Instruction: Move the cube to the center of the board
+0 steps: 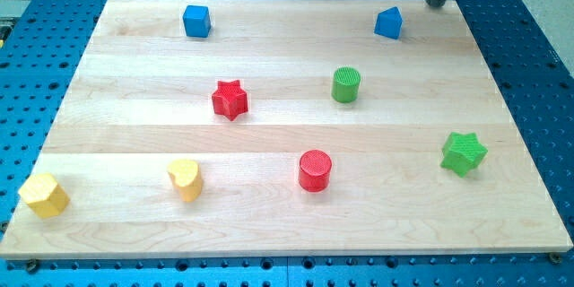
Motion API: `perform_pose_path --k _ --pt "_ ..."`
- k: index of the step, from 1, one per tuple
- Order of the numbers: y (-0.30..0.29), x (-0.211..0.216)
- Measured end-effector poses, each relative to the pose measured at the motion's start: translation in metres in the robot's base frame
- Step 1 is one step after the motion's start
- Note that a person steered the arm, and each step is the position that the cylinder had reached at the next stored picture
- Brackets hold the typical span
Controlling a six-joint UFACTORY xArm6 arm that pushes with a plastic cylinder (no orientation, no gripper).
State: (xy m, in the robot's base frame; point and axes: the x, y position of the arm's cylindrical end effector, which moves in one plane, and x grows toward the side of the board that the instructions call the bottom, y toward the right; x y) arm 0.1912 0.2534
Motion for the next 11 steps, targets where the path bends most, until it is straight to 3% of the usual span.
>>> perform_pose_path --k 1,2,4,5,6,7,9,10,11 --pt "-0.131 0.002" --pt "-0.213 0.003" --pt "-0.24 0.003" --pt "-0.297 0.001" --pt "-0.4 0.009" --pt "-0.417 0.041" --pt "-0.3 0.127" --pt "-0.304 0.103" --pt "-0.308 0.107"
